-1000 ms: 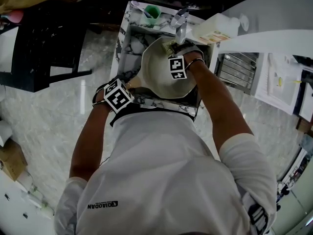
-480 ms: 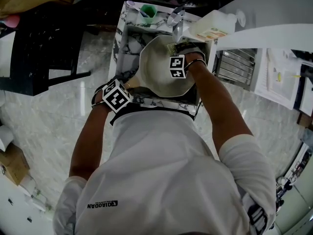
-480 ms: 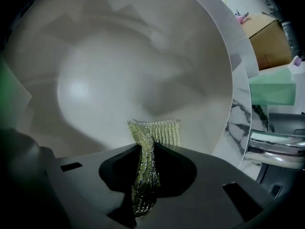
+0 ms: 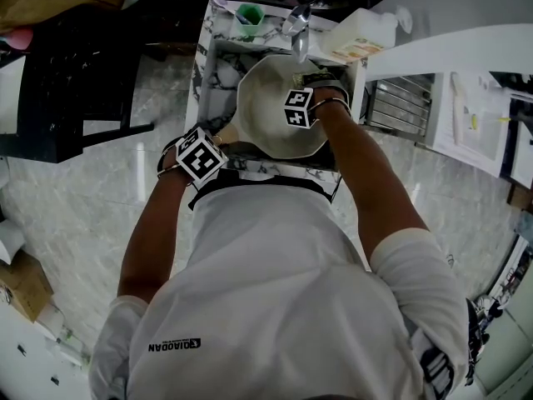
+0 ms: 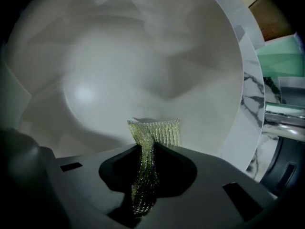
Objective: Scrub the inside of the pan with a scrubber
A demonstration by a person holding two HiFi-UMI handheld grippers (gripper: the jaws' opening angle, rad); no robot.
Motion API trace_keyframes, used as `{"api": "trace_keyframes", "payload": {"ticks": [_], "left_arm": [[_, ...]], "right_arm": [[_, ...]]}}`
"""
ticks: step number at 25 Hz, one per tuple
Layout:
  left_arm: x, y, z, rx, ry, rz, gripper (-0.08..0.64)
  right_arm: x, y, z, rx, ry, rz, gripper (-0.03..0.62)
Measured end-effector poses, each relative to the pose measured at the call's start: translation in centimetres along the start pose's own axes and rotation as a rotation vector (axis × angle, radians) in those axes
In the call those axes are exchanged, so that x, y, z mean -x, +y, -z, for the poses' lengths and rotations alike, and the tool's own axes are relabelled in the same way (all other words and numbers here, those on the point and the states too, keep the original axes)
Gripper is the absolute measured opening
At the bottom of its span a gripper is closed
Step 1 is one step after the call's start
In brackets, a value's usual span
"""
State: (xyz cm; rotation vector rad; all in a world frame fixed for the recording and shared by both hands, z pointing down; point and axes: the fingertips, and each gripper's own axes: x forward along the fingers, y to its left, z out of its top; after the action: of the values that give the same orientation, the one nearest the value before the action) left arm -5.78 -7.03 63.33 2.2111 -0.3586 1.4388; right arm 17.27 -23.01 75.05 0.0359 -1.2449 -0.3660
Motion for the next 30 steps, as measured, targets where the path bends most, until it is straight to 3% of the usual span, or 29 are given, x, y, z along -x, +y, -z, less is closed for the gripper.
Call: {"api": "trace_keyframes", "payload": {"ticks": [12,19,30], "left_arm": [[-0.5,0.0,0.7,0.007,0.013,0.011,0.175],[-0.4,-0.2,0.5,0.003,0.007,0.012,0.175],[-0.1,0.0,0.3,-0.004,0.005,0.000,0.175]], "right_arm": [[0.5,4.9,1.8,-0.198,0.084,-0.172,0.087],[1.2,7.4,1.7,-0.248,0.109,-0.235,0.087],[4.4,12.6,-0.3,-0.485,0.094,-0.595,0.087]]}}
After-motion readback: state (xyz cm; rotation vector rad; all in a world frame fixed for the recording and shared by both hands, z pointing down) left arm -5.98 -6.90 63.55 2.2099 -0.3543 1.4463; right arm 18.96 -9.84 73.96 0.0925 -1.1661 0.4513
